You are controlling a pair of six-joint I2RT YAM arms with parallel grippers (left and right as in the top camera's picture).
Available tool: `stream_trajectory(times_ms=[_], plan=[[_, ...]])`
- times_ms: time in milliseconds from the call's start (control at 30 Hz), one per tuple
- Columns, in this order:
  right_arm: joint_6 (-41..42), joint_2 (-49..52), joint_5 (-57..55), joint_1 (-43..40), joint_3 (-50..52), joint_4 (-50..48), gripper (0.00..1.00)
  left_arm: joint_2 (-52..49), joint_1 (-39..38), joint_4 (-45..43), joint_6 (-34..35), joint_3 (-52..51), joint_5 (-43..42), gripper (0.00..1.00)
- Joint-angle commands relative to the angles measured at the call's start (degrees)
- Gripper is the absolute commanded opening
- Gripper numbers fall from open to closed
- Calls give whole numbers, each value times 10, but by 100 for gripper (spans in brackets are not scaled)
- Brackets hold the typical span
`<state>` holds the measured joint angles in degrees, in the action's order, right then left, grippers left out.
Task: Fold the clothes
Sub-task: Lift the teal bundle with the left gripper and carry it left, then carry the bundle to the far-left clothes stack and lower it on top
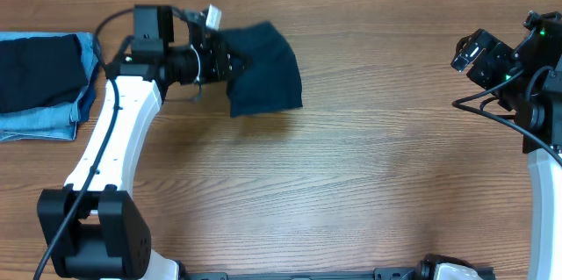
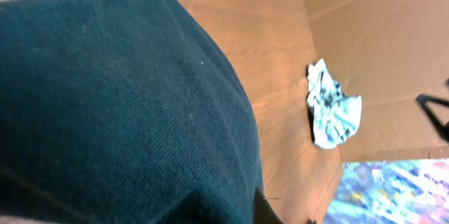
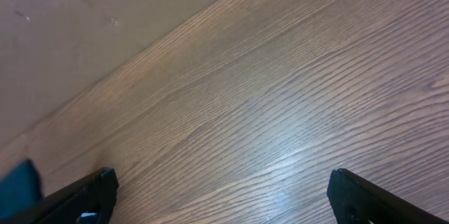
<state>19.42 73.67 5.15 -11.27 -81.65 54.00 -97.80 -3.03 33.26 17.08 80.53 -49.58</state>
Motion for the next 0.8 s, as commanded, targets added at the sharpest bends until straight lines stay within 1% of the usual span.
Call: stream_trajectory(times_ms=[0,133,200,300,467,600,767], plan=[[-3,-2,-2,-1,-9,-2,100,17,2,19,15,56,40,4],[-4,-2,-2,-1,-9,-2,100,17,27,43,26,97,79,4],[-4,-2,-2,-1,-9,-2,100,17,49,49,29,113,85,4],[-4,-2,-2,-1,-9,-2,100,18,101,68,35,137,97,4],[-4,-2,-2,-1,-9,-2,100,18,174,69,33,153,96,4],[-4,-2,-2,-1,-9,-2,100,18,231,53,27,154,96,4],[-4,-2,-2,-1,-9,-2,100,18,292,-3,27,154,96,4]])
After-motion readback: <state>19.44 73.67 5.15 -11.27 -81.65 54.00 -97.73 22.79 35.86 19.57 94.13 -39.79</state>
